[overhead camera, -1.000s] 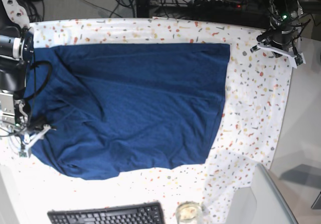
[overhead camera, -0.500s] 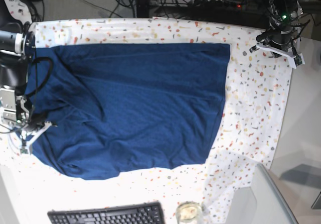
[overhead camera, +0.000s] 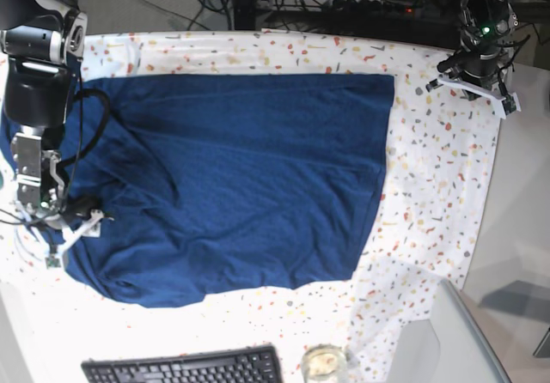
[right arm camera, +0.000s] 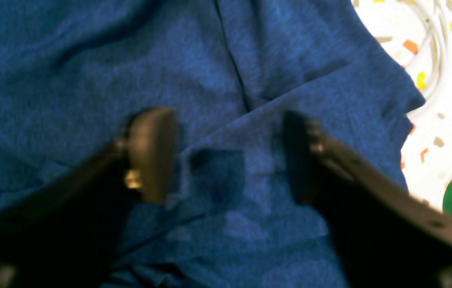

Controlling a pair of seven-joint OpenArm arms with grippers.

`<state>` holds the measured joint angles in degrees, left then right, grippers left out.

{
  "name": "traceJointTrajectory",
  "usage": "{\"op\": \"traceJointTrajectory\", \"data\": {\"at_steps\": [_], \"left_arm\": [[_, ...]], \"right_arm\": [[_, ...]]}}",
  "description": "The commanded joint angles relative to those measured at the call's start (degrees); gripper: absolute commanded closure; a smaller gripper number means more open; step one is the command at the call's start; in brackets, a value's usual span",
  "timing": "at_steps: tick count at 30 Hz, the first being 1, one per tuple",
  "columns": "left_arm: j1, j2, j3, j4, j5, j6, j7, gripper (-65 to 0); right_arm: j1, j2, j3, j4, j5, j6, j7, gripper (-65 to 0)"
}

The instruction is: Layout the t-shirt on the table in an organized manner, then fold the t-shirt properly

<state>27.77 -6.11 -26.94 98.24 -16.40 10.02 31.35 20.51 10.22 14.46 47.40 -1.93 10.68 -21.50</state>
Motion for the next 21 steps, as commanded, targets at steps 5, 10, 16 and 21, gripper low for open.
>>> {"op": "traceJointTrajectory", "data": {"at_steps": [5,10,16,21], "left_arm": [[0.2,-0.6,-0.6,0.8,0.3,0.0,-1.0,0.0],[0.5,-0.6,-0.6,0.8,0.3,0.0,-1.0,0.0],[0.3,-0.6,-0.7,0.8,0.3,0.0,-1.0,0.0],[0.2,-0.6,-0.7,0.8,0.3,0.0,-1.0,0.0]], "right_arm": [[4.2,0.5,0.0,-6.6,0.0,-5.5,1.2,-45.3],[4.1,0.5,0.0,-7.5,0.0,-6.2,4.1,-38.9],[4.1,0.5,0.0,-7.5,0.0,-6.2,4.1,-27.6],[4.1,0.5,0.4,-7.4,0.3,-6.1,4.3,0.0]]}}
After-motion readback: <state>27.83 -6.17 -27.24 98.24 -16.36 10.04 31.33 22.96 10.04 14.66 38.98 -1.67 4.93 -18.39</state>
